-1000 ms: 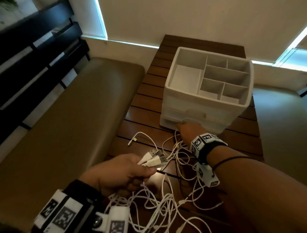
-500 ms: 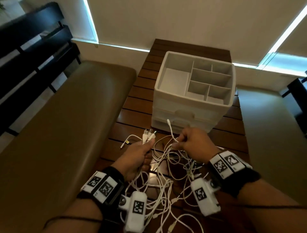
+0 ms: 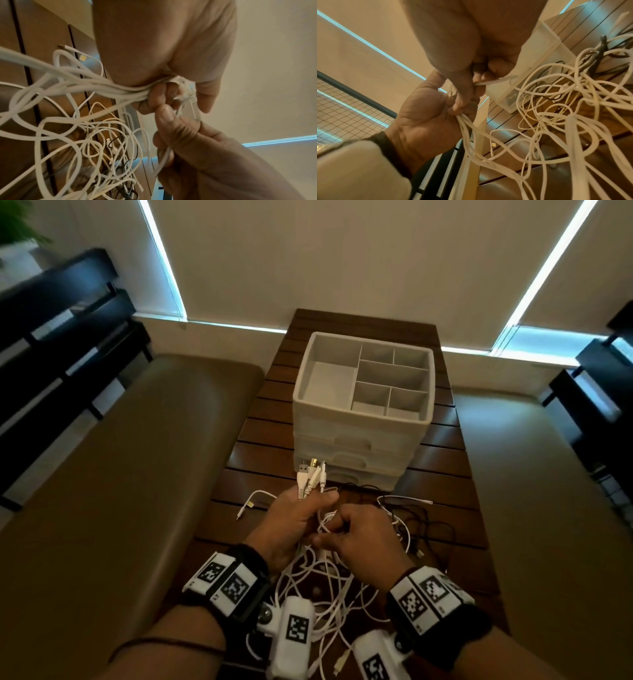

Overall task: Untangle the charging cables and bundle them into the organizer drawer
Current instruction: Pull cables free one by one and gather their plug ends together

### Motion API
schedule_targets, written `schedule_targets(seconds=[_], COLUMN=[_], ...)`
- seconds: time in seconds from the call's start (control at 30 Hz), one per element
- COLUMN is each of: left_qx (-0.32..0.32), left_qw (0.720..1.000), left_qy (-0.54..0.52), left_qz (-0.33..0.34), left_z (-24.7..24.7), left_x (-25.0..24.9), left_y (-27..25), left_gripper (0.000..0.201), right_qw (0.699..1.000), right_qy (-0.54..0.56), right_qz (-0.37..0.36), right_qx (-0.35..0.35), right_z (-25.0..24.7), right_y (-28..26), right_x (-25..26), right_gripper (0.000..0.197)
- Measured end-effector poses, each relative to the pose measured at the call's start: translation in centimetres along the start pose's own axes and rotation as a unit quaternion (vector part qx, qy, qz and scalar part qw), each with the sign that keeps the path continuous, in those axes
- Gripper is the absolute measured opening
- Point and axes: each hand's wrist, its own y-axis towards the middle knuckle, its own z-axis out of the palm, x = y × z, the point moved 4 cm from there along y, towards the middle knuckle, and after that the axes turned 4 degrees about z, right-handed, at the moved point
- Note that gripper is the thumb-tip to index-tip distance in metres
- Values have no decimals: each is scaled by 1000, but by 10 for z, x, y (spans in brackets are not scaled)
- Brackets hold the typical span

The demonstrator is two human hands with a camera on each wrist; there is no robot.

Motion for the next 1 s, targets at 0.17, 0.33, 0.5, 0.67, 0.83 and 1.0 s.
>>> schedule_targets(seconds=[0.17, 0.33, 0.5, 0.67, 0.83, 1.0], left_qx=[-19, -71, -52, -62, -87, -28], left_qw=[1000, 997, 997, 993, 874, 867], left_qy=[2, 13, -47, 45, 422, 465], left_qz=[3, 28, 44, 94, 225, 176], left_z=[2, -6, -9, -7, -16, 7], left_x=[-4, -10, -23, -70, -119, -86], left_y=[-5, -1, -5, -26, -46, -37], left_gripper=[19, 26, 42, 25, 8, 12], right_qw=[998, 996, 991, 984, 993, 984], right_qy=[4, -36, -16, -54, -57, -102], right_qz=[-29, -53, -77, -87, -73, -143], right_qx=[49, 66, 105, 143, 77, 21], right_z=[-1, 0, -7, -13, -41, -47], right_y=[-1, -1, -3, 6, 16, 15], right_x=[7, -2, -5, -13, -12, 34], right_gripper=[16, 15, 12, 16, 19, 13])
